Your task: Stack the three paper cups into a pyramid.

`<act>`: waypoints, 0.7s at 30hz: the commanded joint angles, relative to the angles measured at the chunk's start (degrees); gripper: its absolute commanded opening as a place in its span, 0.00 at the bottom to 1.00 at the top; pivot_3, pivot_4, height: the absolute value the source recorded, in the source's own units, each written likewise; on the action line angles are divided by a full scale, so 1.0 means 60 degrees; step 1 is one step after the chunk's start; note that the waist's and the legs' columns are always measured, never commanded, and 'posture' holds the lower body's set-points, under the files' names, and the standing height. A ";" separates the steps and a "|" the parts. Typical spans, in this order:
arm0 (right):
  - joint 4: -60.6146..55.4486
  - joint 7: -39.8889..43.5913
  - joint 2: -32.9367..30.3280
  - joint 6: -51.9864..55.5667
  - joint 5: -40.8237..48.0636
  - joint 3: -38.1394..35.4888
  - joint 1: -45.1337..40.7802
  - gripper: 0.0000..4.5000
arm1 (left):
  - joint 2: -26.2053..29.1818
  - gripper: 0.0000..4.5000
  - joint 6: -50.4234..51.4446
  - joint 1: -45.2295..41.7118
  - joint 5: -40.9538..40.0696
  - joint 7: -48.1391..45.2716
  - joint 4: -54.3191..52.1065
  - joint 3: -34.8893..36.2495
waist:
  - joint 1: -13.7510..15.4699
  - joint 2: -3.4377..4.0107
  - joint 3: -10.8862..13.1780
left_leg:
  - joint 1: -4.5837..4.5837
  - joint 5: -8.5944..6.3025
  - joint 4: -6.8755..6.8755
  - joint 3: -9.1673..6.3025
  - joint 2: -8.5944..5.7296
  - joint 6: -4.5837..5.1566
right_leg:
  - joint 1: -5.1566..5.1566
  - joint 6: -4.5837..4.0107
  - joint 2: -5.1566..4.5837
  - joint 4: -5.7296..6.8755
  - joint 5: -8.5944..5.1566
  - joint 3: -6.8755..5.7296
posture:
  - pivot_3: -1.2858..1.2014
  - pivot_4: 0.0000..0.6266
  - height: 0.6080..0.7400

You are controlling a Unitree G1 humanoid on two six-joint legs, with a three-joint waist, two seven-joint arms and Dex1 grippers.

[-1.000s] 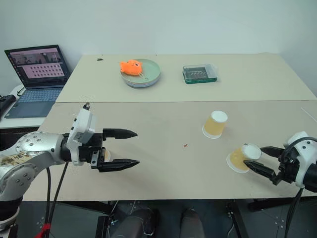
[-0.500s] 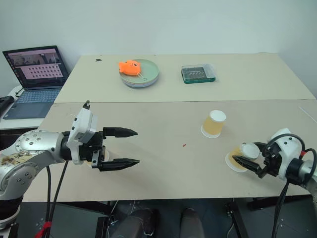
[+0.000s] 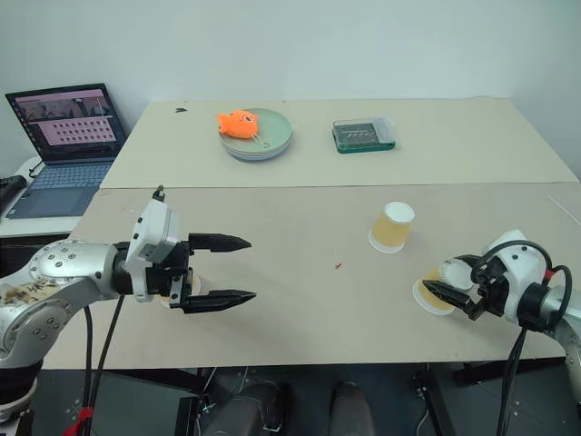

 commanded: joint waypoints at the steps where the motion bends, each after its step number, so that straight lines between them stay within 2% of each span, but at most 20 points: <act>1: -0.0081 -0.0033 -0.0036 -0.0238 -0.0008 -0.0171 -0.0132 1.00 | 0.0074 0.99 -0.0176 -0.0013 -0.0016 -0.0061 -0.0306 0.0161 | 0.0003 0.0000 0.0000 | 0.0000 0.0000 0.0000 0.0000 0.0000 0.0000 | 0.0000 0.0000 0.0000 0.0000 0.0000 -0.0001 | 0.52 0.24 1.00; 21: -0.0396 -0.0084 0.0002 -0.0025 0.0267 -0.0359 -0.0014 1.00 | 0.0026 0.99 -0.0213 -0.0087 0.0128 -0.0189 -0.0194 0.0147 | -0.0008 0.0000 0.0000 | 0.0005 0.0001 0.0003 0.0001 0.0000 -0.0001 | 0.0003 -0.0003 0.0000 0.0004 0.0002 0.0001 | 0.52 0.24 1.00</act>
